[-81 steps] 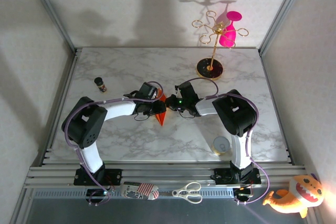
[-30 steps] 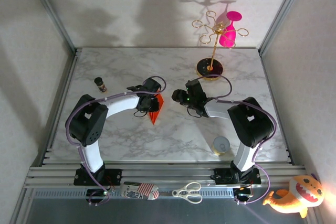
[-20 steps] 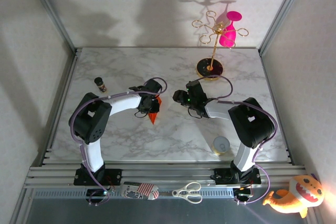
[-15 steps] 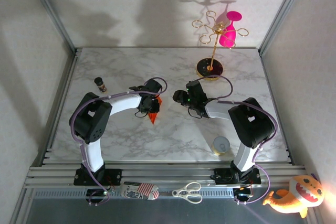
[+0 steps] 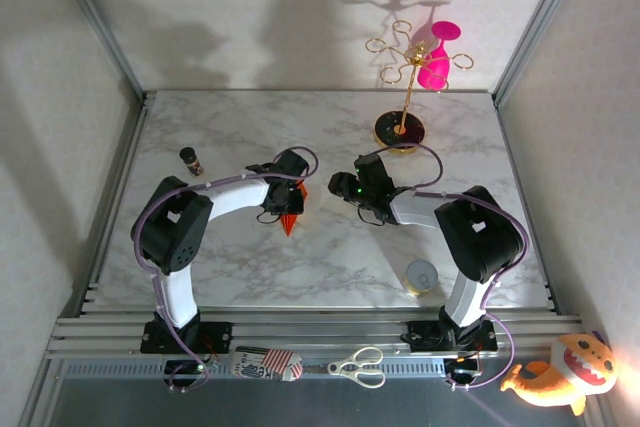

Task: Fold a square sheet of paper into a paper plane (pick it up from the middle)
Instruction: Move the paper plane to the top-center of the table.

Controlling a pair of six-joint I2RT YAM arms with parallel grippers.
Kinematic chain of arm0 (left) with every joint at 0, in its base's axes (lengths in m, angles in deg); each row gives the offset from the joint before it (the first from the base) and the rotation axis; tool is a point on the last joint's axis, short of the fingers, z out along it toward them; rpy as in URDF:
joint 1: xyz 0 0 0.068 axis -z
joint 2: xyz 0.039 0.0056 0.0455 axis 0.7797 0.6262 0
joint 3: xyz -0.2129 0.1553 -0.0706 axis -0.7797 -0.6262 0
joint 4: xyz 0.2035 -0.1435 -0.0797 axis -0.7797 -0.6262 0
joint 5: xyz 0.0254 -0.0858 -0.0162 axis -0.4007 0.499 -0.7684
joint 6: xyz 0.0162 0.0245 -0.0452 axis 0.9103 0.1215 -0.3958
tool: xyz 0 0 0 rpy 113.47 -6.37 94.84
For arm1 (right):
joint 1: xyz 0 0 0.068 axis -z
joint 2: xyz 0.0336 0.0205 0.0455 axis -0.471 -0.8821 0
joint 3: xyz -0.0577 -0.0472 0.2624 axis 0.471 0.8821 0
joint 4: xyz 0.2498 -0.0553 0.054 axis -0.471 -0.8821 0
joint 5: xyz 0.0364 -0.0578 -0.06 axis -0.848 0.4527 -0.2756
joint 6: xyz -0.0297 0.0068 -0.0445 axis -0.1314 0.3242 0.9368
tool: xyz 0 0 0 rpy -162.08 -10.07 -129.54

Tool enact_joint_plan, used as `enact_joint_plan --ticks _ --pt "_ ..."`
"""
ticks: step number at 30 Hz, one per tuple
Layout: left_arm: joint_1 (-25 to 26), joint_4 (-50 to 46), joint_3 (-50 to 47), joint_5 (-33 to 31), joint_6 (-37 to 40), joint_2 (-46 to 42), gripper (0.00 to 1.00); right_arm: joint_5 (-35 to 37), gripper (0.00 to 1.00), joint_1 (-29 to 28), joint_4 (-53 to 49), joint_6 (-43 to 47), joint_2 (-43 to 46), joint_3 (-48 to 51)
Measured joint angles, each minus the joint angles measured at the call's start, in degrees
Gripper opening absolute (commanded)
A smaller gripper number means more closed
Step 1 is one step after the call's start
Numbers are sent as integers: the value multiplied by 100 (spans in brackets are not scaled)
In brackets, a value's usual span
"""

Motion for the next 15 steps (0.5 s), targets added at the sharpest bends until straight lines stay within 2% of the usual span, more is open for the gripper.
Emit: enact_joint_plan --ticks 6,15 --pt "0 2 0 -103 -94 -133 32 -46 55 0 0 0 -70 -20" --pt "0 11 0 -236 -129 -162 21 -175 54 0 -2 0 -160 -107"
